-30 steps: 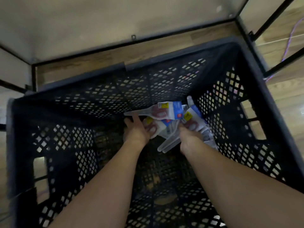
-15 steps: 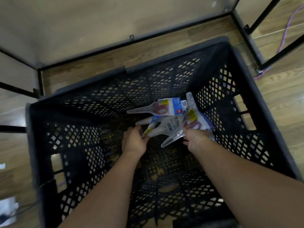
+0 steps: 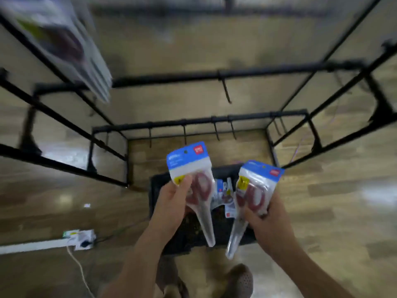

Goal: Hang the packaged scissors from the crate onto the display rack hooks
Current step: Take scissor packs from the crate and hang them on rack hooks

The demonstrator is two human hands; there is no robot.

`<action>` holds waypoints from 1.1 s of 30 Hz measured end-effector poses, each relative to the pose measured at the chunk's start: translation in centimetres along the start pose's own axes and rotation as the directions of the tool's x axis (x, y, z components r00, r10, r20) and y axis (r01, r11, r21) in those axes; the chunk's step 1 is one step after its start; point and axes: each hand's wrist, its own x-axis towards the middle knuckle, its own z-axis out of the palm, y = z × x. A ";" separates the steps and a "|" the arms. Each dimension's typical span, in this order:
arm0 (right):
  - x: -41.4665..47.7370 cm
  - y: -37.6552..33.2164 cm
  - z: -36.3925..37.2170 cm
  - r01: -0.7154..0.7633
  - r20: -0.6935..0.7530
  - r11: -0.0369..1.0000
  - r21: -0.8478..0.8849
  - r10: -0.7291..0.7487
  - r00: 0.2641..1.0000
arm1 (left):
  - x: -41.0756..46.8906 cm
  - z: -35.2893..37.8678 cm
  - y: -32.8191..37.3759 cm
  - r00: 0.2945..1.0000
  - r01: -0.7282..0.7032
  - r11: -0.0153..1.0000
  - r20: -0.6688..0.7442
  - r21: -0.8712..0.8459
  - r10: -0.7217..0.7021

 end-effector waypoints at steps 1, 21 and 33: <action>-2.3 -4.6 -1.1 0.033 0.040 0.999 0.014 -0.034 0.999 | -2.9 -0.8 4.4 1.000 -0.019 1.000 0.003 -0.010 0.019; -22.8 -42.0 -6.7 0.599 -0.146 0.653 0.463 -0.611 0.778 | -22.9 -10.5 38.5 0.828 -0.559 0.825 -0.107 -0.086 0.550; -17.8 -41.9 -6.2 0.398 0.252 0.739 0.543 -0.596 0.763 | -22.1 -10.5 35.0 0.802 -0.478 0.878 -0.398 0.018 0.445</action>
